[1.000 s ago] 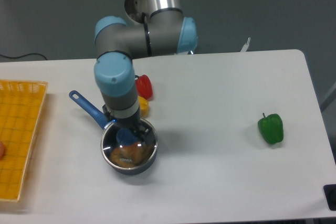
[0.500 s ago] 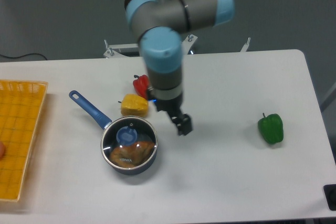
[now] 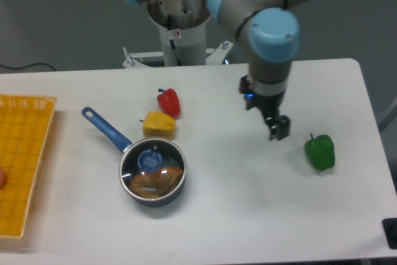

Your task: Close the pot lid

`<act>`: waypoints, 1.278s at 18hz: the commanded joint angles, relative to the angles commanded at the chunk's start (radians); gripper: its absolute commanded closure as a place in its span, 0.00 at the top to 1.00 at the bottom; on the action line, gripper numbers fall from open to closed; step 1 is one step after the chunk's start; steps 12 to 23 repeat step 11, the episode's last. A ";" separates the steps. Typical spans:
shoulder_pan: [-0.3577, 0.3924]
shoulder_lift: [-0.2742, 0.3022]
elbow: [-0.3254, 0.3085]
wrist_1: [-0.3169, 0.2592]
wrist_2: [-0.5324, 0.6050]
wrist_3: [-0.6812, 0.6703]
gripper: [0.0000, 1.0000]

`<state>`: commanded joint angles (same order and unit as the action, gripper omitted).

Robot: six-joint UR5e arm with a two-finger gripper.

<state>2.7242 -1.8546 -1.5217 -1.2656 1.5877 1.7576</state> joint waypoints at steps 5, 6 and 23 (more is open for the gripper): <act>0.072 -0.022 0.028 0.006 -0.009 0.077 1.00; 0.089 -0.022 0.025 0.008 -0.009 0.086 1.00; 0.097 -0.021 0.023 0.008 -0.011 0.114 1.00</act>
